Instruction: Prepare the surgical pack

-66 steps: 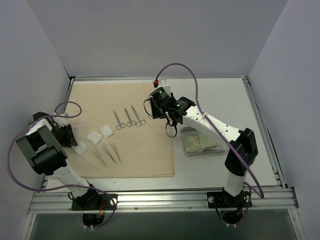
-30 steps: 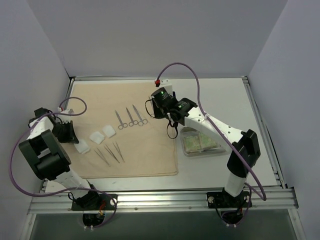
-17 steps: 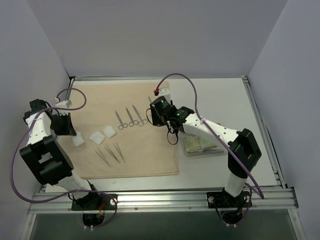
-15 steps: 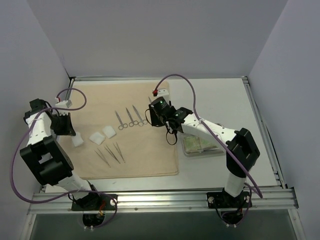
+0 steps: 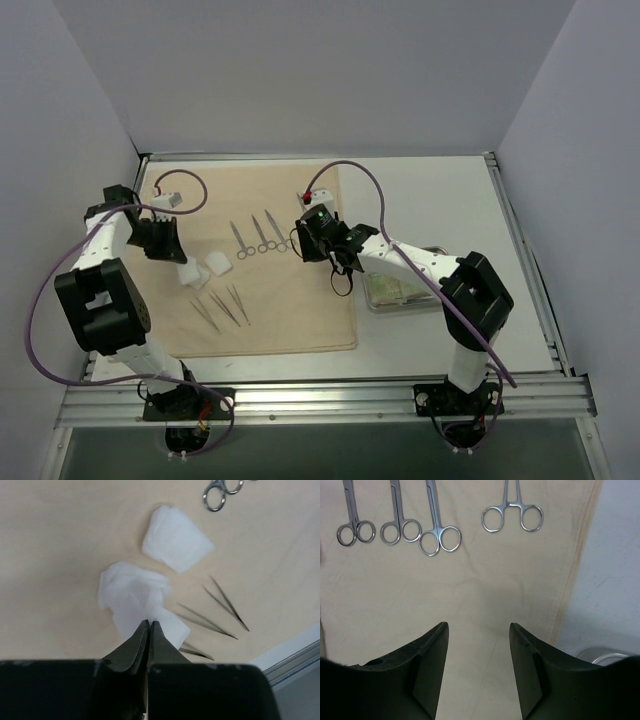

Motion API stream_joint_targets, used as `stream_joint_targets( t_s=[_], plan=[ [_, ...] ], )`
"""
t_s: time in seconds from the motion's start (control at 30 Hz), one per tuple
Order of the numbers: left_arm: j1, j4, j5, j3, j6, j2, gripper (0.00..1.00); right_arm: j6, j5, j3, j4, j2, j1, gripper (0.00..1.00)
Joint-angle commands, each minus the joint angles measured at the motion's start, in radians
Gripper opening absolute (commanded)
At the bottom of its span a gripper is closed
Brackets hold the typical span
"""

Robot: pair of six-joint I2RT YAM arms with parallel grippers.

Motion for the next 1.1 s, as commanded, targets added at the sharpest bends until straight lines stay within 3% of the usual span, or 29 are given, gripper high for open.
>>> stream_joint_targets(
  t_s=[0.0, 0.3, 0.37, 0.67, 0.83, 1.07],
  plan=[
    [-0.033, 0.028, 0.105, 0.03, -0.056, 0.038, 0.02, 0.003, -0.019, -0.012, 0.04, -0.008, 0.003, 0.48],
    [-0.021, 0.151, 0.142, -0.023, -0.168, 0.124, 0.02, -0.003, -0.041, -0.009, 0.034, 0.005, 0.005, 0.48],
    [0.005, 0.168, 0.224, -0.024, -0.178, 0.099, 0.02, -0.006, -0.044, 0.001, 0.028, 0.006, 0.005, 0.48],
    [0.013, 0.048, 0.166, 0.019, -0.156, -0.048, 0.02, -0.006, -0.044, 0.031, 0.004, 0.014, 0.005, 0.48],
    [0.002, 0.019, 0.257, 0.01, -0.13, -0.118, 0.02, -0.012, -0.035, 0.045, -0.024, 0.006, 0.006, 0.48],
    [0.001, 0.025, 0.341, 0.004, -0.125, -0.04, 0.02, -0.007, -0.016, 0.053, -0.048, -0.008, 0.006, 0.48]
  ],
)
